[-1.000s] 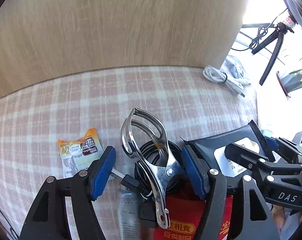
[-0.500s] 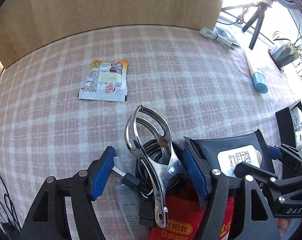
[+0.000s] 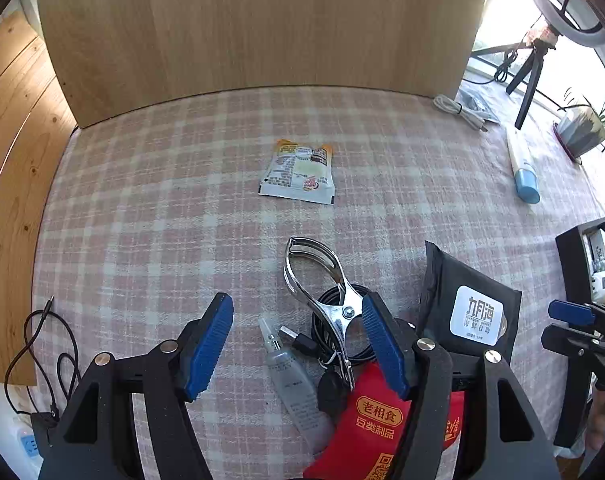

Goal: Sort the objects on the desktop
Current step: 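Move the right gripper over to the red drawstring bag, then grasp the red drawstring bag with the right gripper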

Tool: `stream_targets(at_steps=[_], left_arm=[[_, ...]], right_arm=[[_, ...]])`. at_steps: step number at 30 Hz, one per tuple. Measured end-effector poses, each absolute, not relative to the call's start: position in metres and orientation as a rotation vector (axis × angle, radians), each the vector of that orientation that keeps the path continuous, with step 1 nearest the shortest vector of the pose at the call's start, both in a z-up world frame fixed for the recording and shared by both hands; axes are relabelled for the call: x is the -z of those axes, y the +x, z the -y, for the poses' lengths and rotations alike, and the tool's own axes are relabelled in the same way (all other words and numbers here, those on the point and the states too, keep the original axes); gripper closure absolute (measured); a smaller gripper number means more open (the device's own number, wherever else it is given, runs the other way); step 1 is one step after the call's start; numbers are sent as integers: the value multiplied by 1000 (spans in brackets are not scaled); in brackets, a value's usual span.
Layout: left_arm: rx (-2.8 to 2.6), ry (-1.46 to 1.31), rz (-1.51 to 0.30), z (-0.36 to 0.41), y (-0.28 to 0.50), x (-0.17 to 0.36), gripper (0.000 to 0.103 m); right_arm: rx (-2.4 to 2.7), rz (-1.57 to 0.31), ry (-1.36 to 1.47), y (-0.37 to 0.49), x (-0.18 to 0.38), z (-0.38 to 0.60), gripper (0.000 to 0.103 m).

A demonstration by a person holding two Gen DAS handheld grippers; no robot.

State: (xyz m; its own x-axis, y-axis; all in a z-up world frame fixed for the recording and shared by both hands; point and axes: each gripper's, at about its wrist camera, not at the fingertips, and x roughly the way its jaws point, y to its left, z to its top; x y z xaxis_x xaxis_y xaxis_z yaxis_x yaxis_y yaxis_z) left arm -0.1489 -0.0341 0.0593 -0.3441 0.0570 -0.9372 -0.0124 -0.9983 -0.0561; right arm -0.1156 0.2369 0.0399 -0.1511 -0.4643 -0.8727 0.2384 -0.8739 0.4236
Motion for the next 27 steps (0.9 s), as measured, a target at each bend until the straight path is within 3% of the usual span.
stream_targets(at_steps=[5,10,14,17,27], left_arm=[[-2553,-1755,187,34,-133,-73,39],[-2510,-1730,171,31,-96,-77,39],[-2444,-1750,163,16,-72,-62,39],[-2400,-1774,138,11,-57,-51,39],[-2328,-1770,143,-1,-58,-35,36]], right_arm=[[2055,242,1636,-120,-47,-246,30],[1963,213,1635,-103,-48,-231,30],[1913,233,1660,-90,-39,-220,37],[1881,232,1691,-82,-28,-211,49],[1781,305,1761,-74,-4,-191,50]])
